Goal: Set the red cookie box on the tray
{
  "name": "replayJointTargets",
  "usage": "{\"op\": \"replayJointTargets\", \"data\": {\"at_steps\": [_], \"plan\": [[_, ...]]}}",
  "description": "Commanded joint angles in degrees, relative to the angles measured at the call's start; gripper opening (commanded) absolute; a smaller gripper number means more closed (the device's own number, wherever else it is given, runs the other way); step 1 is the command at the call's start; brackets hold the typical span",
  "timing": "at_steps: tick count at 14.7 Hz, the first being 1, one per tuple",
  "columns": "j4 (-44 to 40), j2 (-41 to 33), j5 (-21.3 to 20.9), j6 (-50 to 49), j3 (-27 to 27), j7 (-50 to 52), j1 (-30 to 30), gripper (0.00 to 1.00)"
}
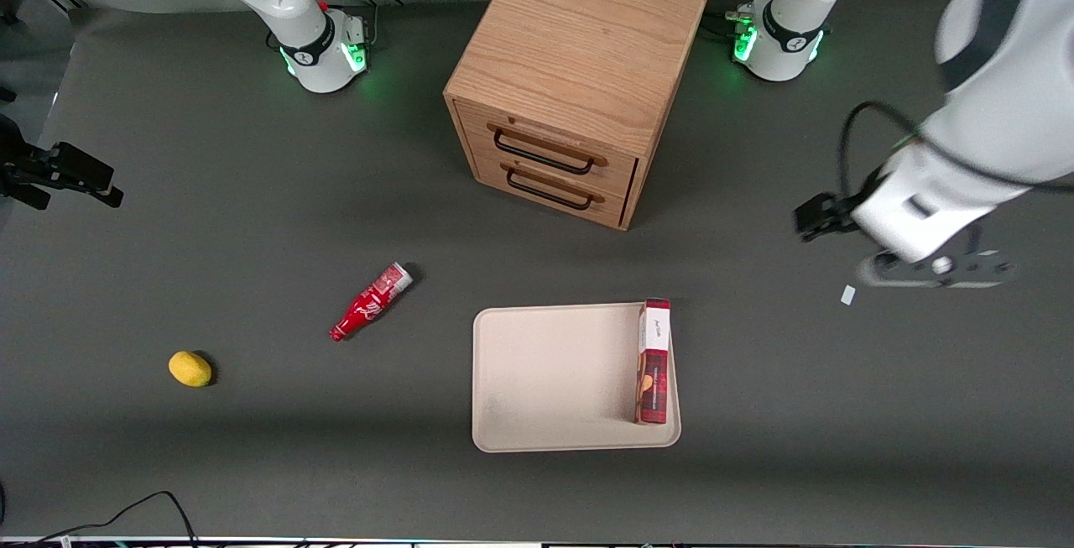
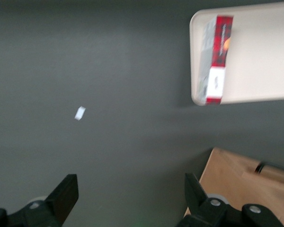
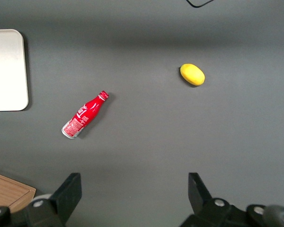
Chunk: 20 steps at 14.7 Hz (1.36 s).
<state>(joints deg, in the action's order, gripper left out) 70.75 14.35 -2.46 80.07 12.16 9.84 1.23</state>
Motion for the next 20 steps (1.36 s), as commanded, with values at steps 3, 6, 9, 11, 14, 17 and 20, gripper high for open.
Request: {"op": "replayJointTargets", "data": {"at_steps": [3, 6, 9, 11, 14, 17, 20], "plan": [[11.2, -10.0, 4.9, -2.4, -13.0, -19.0, 0.4, 1.0], [25.4, -19.2, 4.9, 4.0, -15.1, -21.4, 0.6, 1.0], [37.2, -27.3, 4.8, 10.3, -15.2, -20.5, 1.0, 1.0], [37.0, -28.1, 4.5, 9.5, -15.8, -20.0, 1.3, 1.0], [30.3, -26.3, 1.3, 4.2, -16.8, -20.3, 1.9, 1.0], [22.7, -22.2, 0.3, -1.9, -17.1, -20.4, 2.4, 1.0], [22.2, -21.8, 0.3, -2.3, -17.1, -19.9, 2.5, 1.0]]}}
